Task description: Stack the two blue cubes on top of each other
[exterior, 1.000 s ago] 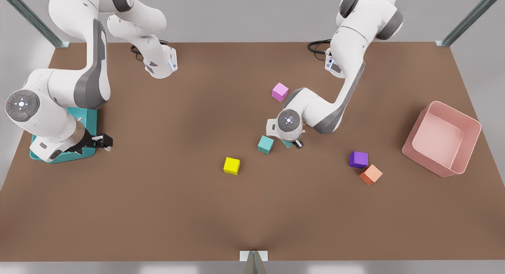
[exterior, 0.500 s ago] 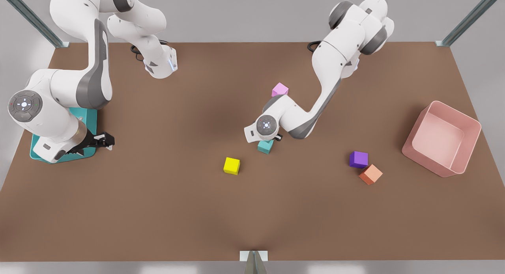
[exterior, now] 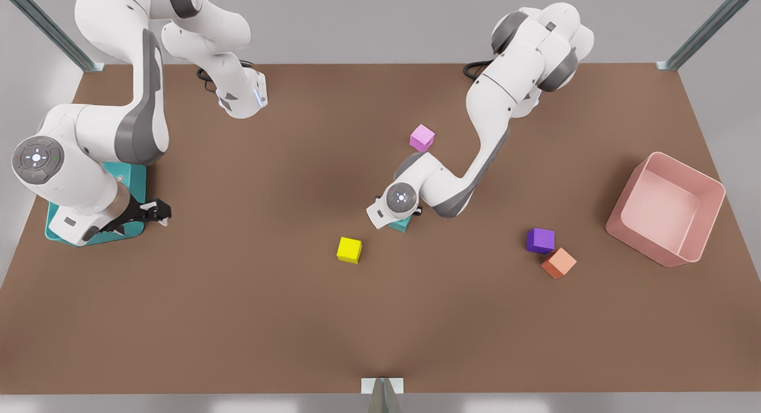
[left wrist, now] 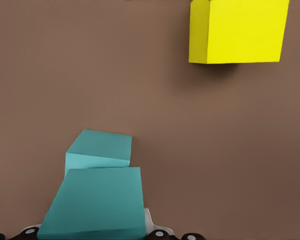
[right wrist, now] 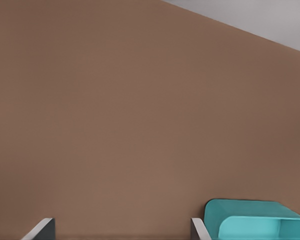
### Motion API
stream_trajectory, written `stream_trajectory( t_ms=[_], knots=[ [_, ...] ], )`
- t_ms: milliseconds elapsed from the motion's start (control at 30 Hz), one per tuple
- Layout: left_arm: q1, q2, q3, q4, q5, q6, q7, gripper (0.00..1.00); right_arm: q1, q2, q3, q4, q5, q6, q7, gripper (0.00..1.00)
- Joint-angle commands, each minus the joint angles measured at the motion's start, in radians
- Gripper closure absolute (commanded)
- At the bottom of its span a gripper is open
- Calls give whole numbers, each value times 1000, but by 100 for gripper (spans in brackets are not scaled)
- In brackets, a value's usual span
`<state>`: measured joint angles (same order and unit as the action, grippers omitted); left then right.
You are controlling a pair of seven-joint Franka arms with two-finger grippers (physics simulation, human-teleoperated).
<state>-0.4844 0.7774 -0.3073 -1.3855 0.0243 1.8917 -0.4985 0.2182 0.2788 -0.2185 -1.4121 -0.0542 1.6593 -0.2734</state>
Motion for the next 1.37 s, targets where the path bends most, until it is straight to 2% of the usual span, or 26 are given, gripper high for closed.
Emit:
stream_trajectory(
  t_ms=[0,100,167,633,833,900,1033,1067,1100,1133,1167,1200,1333],
  knots=[
    [1,3,1,0,-9,6,-150,48,0,-1,-1,1,-7,-1,-24,0],
    [3,16,1,0,-7,7,-150,44,-2,-1,-1,-2,-7,-1,-26,0],
    [3,22,1,0,-7,7,-150,0,3,-1,-1,-4,-7,-3,-26,0],
    [10,-9,1,39,-9,-37,-150,0,3,-1,-1,-2,-7,-1,-24,0],
    [40,-52,-1,148,-9,-276,-144,0,3,-1,-1,-2,-7,-1,-24,0],
    [159,-161,1,186,2,-520,-48,0,3,-1,-1,-2,-7,-1,-24,0],
    [383,-193,-4,181,66,-577,159,0,3,-1,-1,-2,-7,-1,-24,0],
    [400,-239,5,119,63,-571,345,0,3,-1,-1,-1,-7,-3,-24,0],
    [429,-473,40,-176,39,-401,402,0,3,-1,-1,-2,-7,-3,-24,0],
    [383,-563,97,-193,40,-499,405,0,4,-1,-1,-2,-7,-3,-24,0],
    [383,-561,112,-86,40,-661,405,0,4,-1,-1,-2,-7,-3,-24,0],
    [383,-555,129,-61,8,-605,405,0,4,-1,-1,-2,-7,-3,-24,0],
    [383,-552,132,-61,2,-623,405,0,4,0,-1,-4,-7,-3,-24,0]
  ],
)
